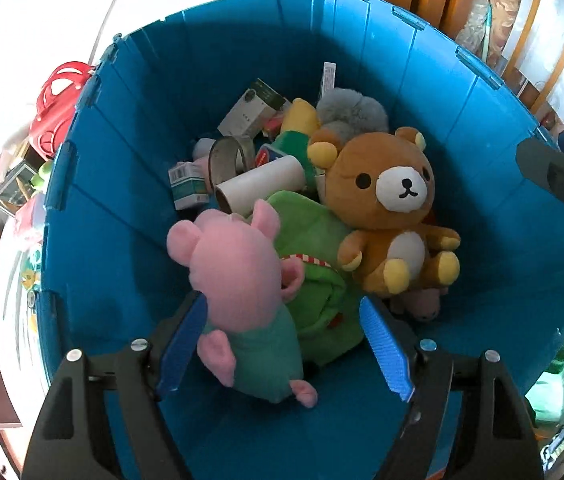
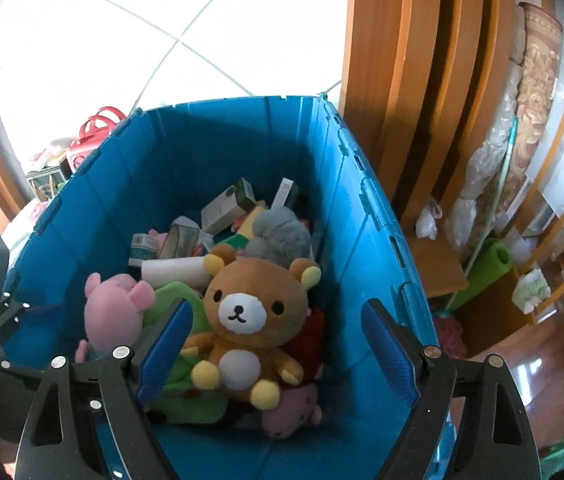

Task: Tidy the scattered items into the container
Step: 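Carry the bear and pig plush into the blue crate and release both, then move both open tools back toward the green frog plush on the table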

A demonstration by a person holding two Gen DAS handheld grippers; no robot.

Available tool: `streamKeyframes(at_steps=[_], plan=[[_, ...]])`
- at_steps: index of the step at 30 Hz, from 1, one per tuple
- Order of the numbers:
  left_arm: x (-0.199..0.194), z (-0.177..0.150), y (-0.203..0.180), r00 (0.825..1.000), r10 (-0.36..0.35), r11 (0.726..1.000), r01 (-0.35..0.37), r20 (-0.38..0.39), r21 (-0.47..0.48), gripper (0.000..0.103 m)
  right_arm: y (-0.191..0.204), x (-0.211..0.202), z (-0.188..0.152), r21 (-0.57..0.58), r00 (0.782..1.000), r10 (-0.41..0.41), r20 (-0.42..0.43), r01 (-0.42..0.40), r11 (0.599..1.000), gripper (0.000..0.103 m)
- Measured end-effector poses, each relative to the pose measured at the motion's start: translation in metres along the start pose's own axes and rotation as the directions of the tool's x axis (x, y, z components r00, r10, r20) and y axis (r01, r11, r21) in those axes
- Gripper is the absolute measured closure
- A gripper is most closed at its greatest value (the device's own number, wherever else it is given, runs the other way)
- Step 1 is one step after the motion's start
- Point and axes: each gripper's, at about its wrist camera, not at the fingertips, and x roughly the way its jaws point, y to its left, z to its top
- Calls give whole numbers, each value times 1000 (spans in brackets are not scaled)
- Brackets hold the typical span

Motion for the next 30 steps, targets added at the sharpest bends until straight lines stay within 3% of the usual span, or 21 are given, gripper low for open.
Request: streamKeyframes(at_steps=[10, 13, 16, 18, 20, 24, 27, 30], plan=[[-32, -21, 6, 989, -80, 996, 83, 127, -16, 25, 3, -21, -18, 12, 998, 42, 54, -42, 999, 16], [-56, -33, 23, 972, -97, 993, 111, 215, -51, 25, 8, -31, -22, 22, 994, 56, 90, -58, 998, 16], [-85, -49, 53, 939, -104, 986, 140, 327, -86, 25, 26, -45, -19, 3, 987, 75, 143, -76, 997, 16], [-102, -59, 80, 909, -98, 981, 157, 404, -114, 25, 44, -56, -15, -21, 978, 104, 179, -101, 995, 12], [-114, -70, 115, 892, -42, 976, 132, 451, -171, 25, 73, -68, -9, -56, 965, 145, 221, -136, 989, 9], [-119, -87, 195, 889, 117, 954, 24, 443, -300, 25, 140, -79, 2, -111, 937, 229, 266, -206, 972, 9], [-114, -104, 272, 886, 159, 934, 8, 437, -357, 25, 203, -80, 9, -131, 914, 292, 282, -265, 955, 9], [-101, -121, 351, 887, 212, 916, -34, 410, -399, 25, 278, -71, 15, -151, 897, 345, 276, -314, 937, 0]])
